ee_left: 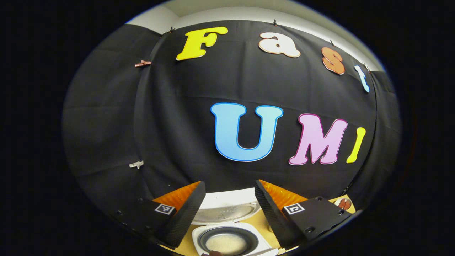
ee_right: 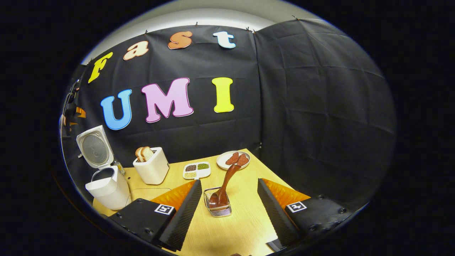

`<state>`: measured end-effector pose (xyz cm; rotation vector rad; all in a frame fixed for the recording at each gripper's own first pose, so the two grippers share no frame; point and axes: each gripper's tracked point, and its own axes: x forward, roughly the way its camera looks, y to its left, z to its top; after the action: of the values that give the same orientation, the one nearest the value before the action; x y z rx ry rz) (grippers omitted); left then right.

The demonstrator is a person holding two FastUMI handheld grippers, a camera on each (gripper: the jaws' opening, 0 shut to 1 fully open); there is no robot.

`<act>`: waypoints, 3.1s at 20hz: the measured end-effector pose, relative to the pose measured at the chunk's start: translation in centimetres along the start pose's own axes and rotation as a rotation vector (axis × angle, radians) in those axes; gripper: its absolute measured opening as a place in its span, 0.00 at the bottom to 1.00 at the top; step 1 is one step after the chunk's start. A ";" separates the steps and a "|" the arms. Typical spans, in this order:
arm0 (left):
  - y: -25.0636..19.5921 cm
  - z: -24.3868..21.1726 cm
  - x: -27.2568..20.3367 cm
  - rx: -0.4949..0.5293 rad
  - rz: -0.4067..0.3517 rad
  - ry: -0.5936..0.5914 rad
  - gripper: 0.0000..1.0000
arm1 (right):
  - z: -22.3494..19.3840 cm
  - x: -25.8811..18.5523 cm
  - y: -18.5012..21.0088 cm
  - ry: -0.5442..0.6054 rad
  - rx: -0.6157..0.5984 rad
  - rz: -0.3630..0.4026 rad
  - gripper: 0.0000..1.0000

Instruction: Close the left gripper, press the button to open the rice cooker; take a wooden spoon from the chopstick holder with the right hand, scoop a spoonful of rice and pour it into the rice cooker, then put the wooden spoon back into the chopstick holder.

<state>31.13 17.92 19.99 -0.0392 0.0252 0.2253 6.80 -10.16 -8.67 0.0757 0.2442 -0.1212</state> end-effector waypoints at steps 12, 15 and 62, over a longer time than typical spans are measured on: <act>3.7 -5.5 8.7 -0.003 0.094 0.161 0.96 | -2.5 -2.6 4.9 0.044 0.015 0.060 0.98; 4.0 -5.9 8.8 0.015 0.143 0.181 0.97 | -2.1 -2.6 6.0 0.038 -0.007 0.095 0.99; -3.0 -31.9 -8.4 0.056 0.180 0.428 1.00 | -7.7 1.2 7.4 0.223 0.029 0.354 0.99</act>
<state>22.96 11.75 -11.49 -0.0292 0.4623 0.3933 7.09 -2.28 -16.00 0.1601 0.4475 0.2375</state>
